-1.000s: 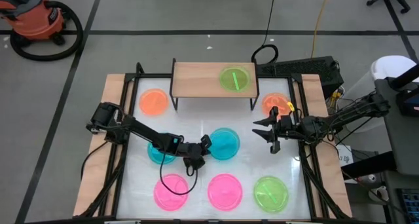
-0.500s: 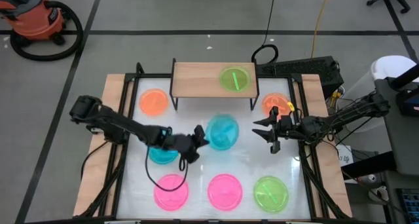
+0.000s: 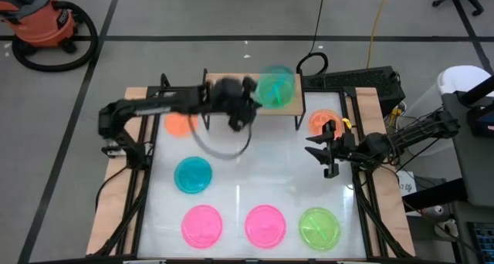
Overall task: Place and stack plates onto a shelf
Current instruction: Stack the right blue transparent plate on the green transparent plate on the shelf
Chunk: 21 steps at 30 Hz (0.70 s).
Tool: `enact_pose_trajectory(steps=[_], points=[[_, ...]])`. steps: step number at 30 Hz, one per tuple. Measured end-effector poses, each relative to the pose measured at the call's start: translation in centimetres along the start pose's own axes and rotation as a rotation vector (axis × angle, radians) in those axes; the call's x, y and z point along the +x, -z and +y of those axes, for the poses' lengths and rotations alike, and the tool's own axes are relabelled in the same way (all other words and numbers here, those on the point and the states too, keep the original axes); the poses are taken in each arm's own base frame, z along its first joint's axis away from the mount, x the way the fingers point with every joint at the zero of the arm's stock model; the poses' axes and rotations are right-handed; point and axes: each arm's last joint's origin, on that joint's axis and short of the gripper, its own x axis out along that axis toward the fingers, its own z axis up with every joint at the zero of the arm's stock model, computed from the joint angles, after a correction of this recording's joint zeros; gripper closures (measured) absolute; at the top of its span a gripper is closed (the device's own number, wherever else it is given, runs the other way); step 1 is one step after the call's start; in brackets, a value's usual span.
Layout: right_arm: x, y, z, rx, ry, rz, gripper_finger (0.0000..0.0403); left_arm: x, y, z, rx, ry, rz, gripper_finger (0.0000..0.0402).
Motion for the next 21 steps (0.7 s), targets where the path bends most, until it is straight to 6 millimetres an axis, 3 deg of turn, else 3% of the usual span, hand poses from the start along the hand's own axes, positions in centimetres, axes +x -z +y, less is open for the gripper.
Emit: enact_pose_trajectory(steps=[4, 12, 16, 21], points=[[0.0, 0.2, 0.0, 0.001, -0.003, 0.025, 0.0261, 3.7, 3.5, 1.6, -0.117, 0.051, 0.051, 0.0401], [-0.1, 0.6, 0.0, 0.006, -0.005, 0.069, 0.0261, 10.5, 6.5, -1.0, -0.032, 0.105, 0.195, 0.039], [-0.1, 0.8, 0.0, 0.004, -0.006, 0.087, 0.0261, 11.7, 6.7, -1.3, -0.019, 0.085, 0.211, 0.0371], [-0.1, 1.0, 0.0, -0.004, -0.006, 0.105, 0.0261, 11.7, 6.5, -1.4, -0.024, 0.072, 0.23, 0.0341]])
